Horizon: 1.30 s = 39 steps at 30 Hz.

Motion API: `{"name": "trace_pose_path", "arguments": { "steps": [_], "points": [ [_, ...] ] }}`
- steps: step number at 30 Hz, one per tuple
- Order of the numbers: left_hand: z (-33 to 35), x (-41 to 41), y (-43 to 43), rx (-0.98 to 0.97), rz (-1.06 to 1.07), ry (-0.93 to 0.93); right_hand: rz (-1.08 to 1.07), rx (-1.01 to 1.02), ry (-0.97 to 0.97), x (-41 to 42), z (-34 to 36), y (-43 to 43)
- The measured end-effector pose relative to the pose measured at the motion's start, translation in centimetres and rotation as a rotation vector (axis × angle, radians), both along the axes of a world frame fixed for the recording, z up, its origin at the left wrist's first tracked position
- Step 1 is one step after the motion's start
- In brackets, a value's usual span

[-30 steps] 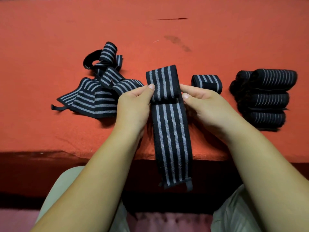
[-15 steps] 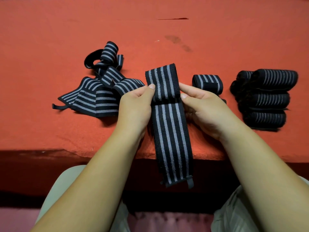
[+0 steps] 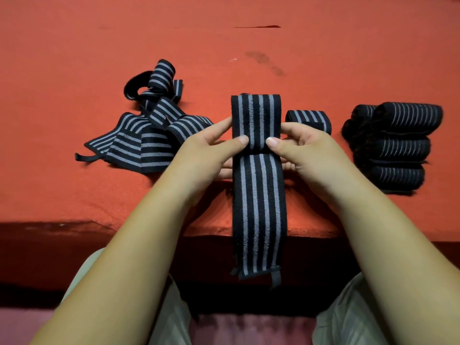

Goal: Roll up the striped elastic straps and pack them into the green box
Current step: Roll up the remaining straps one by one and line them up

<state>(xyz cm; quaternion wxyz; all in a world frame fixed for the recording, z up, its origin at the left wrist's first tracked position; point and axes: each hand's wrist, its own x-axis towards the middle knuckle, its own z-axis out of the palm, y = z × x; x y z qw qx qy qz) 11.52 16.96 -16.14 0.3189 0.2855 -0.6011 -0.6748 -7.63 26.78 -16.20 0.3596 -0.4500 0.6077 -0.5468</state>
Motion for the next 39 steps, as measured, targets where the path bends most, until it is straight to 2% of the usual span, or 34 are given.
{"name": "trace_pose_path", "arguments": {
  "steps": [3, 10, 15, 19, 21, 25, 33, 39],
  "points": [
    [-0.2, 0.5, -0.6, -0.026, -0.006, 0.013, 0.013, -0.019, -0.048, -0.1, -0.3, -0.2],
    [-0.8, 0.2, -0.9, -0.075, 0.084, 0.060, 0.049, 0.027, 0.029, -0.3, 0.3, 0.2],
    [-1.2, -0.3, -1.1, -0.170, 0.157, 0.046, -0.014, 0.049, 0.047, -0.1, 0.0, -0.1],
    [-1.6, -0.5, -1.6, -0.206, 0.221, 0.053, -0.017, 0.110, -0.146, 0.3, 0.5, 0.1],
    [-1.6, -0.5, -1.4, -0.193, 0.220, 0.034, 0.054, 0.150, -0.235, 0.0, 0.7, 0.2],
    [-1.3, -0.5, -1.2, -0.159, 0.157, 0.006, 0.078, 0.164, -0.169, -0.3, 0.5, 0.4],
    [-1.1, -0.4, -0.7, 0.035, 0.158, -0.061, 0.076, -0.007, -0.098, 0.3, -0.4, 0.4],
    [0.1, -0.3, 0.3, 0.077, 0.071, 0.017, 0.055, -0.070, 0.086, 0.4, -1.2, -0.1]
  ]
}}
